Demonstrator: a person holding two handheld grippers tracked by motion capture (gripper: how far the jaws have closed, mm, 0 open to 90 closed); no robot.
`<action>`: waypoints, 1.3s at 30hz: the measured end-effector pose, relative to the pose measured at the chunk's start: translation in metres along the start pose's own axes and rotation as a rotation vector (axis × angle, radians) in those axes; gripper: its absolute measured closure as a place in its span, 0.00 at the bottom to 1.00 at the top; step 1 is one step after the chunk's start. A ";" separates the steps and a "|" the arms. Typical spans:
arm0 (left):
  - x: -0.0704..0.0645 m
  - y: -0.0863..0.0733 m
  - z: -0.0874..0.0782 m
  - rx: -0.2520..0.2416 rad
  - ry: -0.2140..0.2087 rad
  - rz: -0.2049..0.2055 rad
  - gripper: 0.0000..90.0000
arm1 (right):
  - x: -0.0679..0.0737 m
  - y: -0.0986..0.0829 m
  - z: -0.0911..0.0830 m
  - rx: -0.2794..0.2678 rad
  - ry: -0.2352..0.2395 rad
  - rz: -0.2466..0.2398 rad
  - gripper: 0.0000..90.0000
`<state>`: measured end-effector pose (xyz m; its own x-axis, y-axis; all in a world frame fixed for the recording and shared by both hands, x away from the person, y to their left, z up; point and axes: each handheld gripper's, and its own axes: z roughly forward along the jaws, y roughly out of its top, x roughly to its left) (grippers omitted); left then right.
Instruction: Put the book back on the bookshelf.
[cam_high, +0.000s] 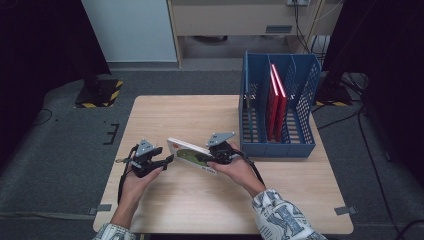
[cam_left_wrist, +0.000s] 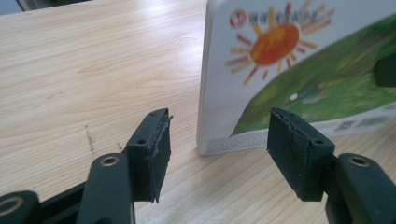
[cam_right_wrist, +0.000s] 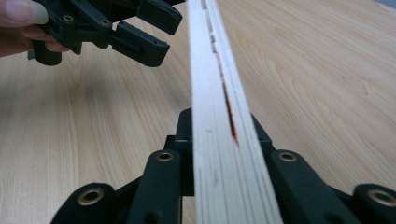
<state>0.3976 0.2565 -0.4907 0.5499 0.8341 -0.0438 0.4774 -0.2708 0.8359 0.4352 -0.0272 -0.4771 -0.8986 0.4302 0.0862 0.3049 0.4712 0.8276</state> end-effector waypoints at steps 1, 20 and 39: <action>0.000 0.000 0.000 0.000 0.000 0.000 0.43 | 0.000 0.000 -0.001 0.000 -0.003 0.000 0.84; 0.021 -0.012 0.008 0.150 0.112 -0.012 0.19 | 0.002 -0.004 -0.029 -0.036 -0.093 0.022 0.84; 0.033 -0.027 0.016 0.270 0.165 -0.065 0.04 | 0.011 -0.006 -0.064 -0.058 -0.143 0.037 0.84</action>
<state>0.4142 0.2838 -0.5231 0.4045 0.9144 0.0157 0.6844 -0.3140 0.6581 0.4032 -0.0744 -0.4455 -0.8317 0.5538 0.0409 0.3149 0.4097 0.8561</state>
